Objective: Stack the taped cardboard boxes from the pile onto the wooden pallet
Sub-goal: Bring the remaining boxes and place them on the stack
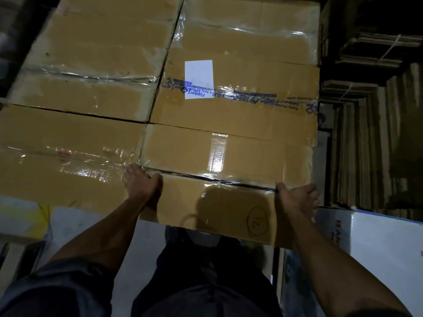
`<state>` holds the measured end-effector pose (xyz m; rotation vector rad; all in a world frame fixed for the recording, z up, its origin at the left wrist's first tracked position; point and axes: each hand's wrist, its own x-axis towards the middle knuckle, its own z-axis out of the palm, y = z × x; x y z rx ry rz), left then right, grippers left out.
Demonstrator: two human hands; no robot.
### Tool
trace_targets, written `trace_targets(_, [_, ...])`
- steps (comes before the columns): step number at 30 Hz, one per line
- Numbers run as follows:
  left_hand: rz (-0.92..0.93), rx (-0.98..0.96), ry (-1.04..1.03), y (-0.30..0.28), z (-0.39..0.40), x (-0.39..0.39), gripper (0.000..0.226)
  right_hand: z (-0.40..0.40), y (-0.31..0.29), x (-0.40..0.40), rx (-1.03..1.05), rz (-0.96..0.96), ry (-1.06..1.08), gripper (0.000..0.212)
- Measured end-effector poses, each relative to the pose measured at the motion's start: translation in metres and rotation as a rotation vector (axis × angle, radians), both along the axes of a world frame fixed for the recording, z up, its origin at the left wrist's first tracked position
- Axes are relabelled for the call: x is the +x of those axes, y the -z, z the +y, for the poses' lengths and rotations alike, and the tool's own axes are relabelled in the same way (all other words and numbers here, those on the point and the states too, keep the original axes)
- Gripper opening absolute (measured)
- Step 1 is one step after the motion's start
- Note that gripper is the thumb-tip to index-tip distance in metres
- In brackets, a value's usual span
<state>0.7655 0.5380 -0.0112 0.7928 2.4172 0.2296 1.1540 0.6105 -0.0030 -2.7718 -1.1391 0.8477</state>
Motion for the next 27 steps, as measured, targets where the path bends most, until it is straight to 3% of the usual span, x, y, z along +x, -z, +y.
trace_targets(11, [0.062, -0.062, 0.066, 0.016, 0.0, 0.002, 0.083, -0.001, 0.004, -0.001, -0.019, -0.011, -0.025, 0.11])
trace_targets(19, [0.014, 0.05, 0.022, 0.01, -0.001, -0.005, 0.072, 0.0, -0.002, 0.003, -0.075, 0.007, -0.047, 0.112])
trace_targets(25, [-0.106, 0.07, -0.052, 0.049, -0.017, -0.036, 0.076, -0.006, -0.018, -0.008, -0.138, 0.024, -0.091, 0.098])
trace_targets(27, [-0.117, 0.071, -0.033, 0.027, -0.021, -0.024, 0.068, -0.013, -0.027, -0.015, -0.128, 0.048, -0.098, 0.093])
